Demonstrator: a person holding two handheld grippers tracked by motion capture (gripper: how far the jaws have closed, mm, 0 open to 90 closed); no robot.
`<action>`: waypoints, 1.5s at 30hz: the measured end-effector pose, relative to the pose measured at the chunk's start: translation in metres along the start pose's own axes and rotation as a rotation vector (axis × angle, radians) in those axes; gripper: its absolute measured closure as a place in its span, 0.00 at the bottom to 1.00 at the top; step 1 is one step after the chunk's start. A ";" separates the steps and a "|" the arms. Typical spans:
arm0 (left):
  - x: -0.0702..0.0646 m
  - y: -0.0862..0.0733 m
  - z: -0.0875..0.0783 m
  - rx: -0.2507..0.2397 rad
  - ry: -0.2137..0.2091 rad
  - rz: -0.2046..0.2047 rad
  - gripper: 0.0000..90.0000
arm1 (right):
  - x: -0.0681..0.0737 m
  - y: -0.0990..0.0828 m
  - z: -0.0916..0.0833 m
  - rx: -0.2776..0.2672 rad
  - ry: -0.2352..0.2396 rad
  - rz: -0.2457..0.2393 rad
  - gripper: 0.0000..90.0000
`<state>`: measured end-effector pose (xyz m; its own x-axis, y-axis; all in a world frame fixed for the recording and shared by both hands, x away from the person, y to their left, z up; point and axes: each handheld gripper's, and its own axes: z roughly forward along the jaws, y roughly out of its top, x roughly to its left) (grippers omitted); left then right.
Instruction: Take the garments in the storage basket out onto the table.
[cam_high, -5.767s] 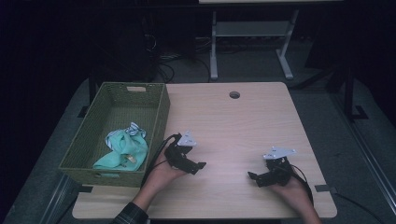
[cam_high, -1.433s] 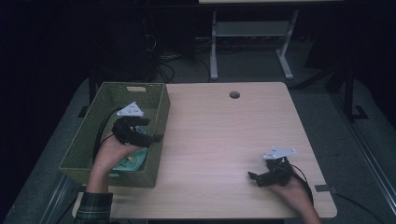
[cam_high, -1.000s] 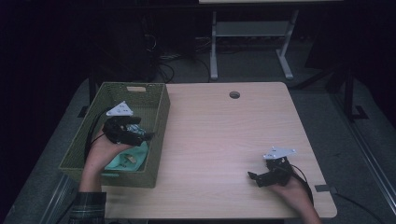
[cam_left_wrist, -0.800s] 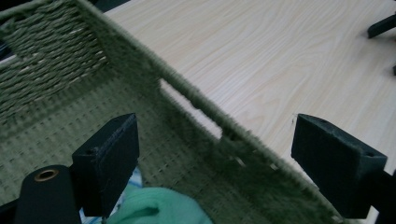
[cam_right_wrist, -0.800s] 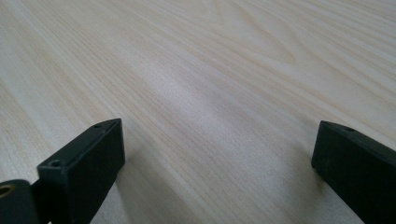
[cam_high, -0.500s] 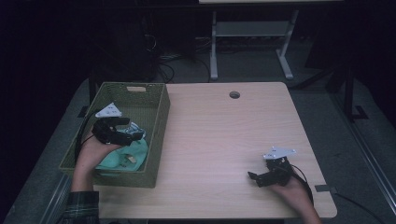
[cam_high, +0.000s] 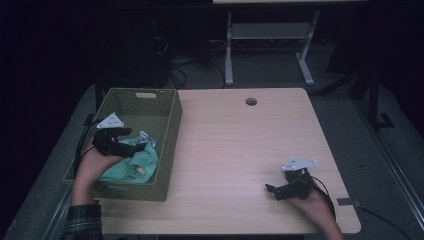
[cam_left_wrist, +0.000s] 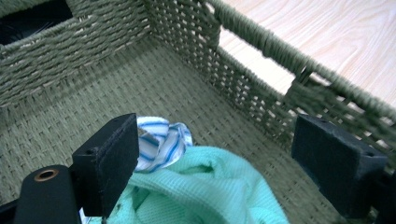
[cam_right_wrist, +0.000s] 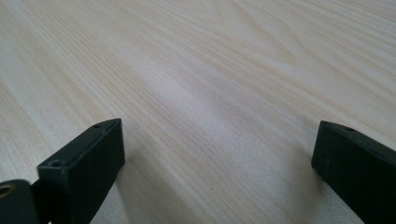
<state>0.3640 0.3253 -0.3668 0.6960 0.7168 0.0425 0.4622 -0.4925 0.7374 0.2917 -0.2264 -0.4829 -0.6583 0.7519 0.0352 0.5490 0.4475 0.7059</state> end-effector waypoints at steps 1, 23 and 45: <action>0.001 -0.002 0.001 0.013 0.002 0.006 0.16 | 0.000 0.000 0.000 0.000 0.000 0.000 0.03; 0.009 -0.023 0.021 0.119 -0.061 -0.049 0.16 | 0.000 0.000 0.000 0.000 0.000 0.001 0.03; 0.008 -0.027 0.037 0.265 -0.036 -0.083 0.22 | 0.000 0.000 0.000 0.000 -0.001 0.000 0.03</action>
<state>0.3775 0.3262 -0.4112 0.6665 0.7445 -0.0378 0.6428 -0.5483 0.5350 0.2915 -0.2264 -0.4828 -0.6579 0.7523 0.0350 0.5492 0.4474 0.7058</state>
